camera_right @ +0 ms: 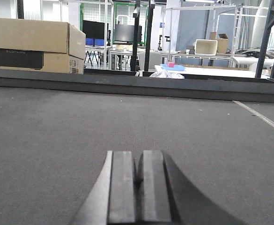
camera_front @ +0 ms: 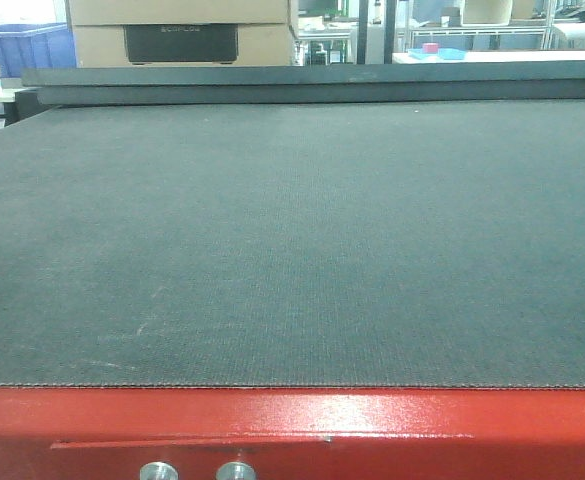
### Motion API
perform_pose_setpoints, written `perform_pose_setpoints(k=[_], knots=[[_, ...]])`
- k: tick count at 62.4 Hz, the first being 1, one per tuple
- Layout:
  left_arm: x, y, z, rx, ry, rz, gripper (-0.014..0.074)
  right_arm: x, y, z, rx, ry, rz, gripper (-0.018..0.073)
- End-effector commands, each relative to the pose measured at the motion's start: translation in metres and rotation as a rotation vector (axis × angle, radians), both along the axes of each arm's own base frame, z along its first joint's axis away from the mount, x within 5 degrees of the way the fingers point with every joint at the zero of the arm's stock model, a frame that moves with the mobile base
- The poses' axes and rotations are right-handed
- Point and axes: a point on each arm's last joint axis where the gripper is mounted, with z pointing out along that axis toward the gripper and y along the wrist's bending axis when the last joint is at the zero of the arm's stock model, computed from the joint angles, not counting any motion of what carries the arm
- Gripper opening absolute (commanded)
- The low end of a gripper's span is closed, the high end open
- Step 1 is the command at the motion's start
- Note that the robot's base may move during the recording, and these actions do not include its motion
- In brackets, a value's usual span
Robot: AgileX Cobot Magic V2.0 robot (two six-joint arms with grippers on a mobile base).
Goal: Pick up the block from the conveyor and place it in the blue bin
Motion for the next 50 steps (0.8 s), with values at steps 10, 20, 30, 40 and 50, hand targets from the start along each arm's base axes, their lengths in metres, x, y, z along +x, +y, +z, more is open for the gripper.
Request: perform_pose_setpoints(k=[10,20,30,40,50], knots=[[-0.0007,-0.0003,0.0022,0.0,-0.02,-0.006,-0.0111,-0.0005,-0.0003,0.0013,-0.006,-0.017,-0.005,-0.0167],[-0.0007,-0.0003,0.0022,0.0,-0.02,-0.006,-0.0111,-0.0005,-0.0003,0.0013,-0.006,-0.017,-0.005,-0.0167],[-0.0007,-0.0003,0.0022,0.0,-0.02,-0.006,-0.0111,-0.0005,-0.0003,0.0013,-0.006,-0.017,-0.005,-0.0167],[-0.0007,-0.0003,0.0022,0.0,-0.02,-0.006,-0.0111,-0.0005,-0.0003,0.0013,-0.006,-0.017,-0.005,-0.0167],[-0.0007,-0.0003,0.0022,0.0,-0.02,-0.006,-0.0111,-0.0005,-0.0003,0.0013,-0.006,-0.017,-0.005,-0.0167]])
